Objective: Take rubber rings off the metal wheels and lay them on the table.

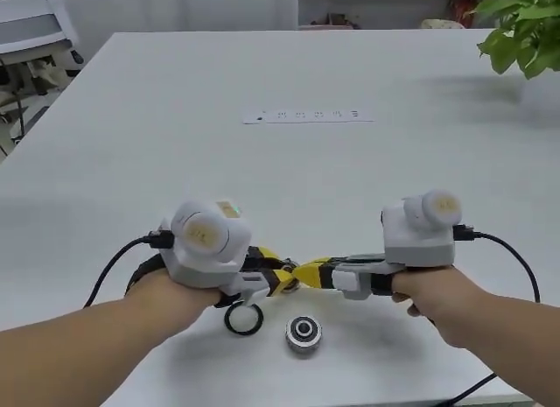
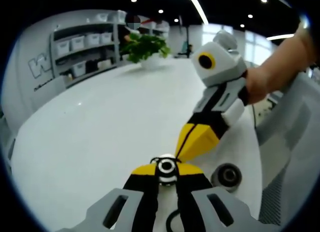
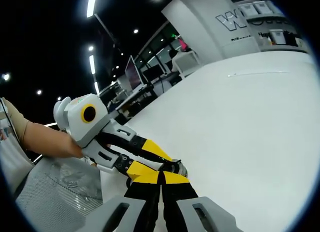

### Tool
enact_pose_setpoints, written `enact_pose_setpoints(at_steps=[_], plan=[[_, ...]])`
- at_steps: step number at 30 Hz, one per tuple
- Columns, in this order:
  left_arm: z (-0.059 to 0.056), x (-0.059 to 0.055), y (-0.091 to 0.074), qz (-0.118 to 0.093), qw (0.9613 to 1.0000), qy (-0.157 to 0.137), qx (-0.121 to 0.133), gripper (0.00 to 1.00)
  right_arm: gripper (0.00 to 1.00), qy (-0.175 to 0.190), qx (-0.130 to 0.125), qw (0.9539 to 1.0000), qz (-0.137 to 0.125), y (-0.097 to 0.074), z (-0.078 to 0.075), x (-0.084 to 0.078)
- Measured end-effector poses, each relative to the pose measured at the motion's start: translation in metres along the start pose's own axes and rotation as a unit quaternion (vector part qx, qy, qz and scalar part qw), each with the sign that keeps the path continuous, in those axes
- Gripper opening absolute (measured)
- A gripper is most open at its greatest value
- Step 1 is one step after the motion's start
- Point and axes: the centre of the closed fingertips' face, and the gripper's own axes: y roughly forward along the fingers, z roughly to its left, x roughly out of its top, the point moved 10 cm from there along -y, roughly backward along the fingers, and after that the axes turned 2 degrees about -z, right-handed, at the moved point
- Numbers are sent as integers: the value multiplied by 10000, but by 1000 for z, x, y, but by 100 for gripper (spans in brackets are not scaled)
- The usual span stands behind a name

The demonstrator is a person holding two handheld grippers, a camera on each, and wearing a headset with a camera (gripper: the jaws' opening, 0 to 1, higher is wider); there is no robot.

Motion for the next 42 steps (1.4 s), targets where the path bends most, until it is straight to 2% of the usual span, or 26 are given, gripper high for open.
enact_pose_setpoints(at_steps=[9,18,22,32,39,42], plan=[[0,1,1,46,10000,-12,11,12,0,0,15,10000,-6,0,-1,0],[1,2,1,50,10000,-36,-5,13,0,-2,-255,9997,-21,-3,-7,0],[2,2,1,37,9999,-155,-26,14,0,1,-270,9996,-13,-2,-8,0],[1,1,-1,75,9999,-92,-109,17,0,6,-265,9996,-27,-2,-7,0],[0,6,-9,-24,9999,-46,-164,19,0,10,-253,9997,-41,-2,-7,1],[0,8,-15,-84,9998,-29,-174,23,0,23,-249,9997,-65,-2,-6,3]])
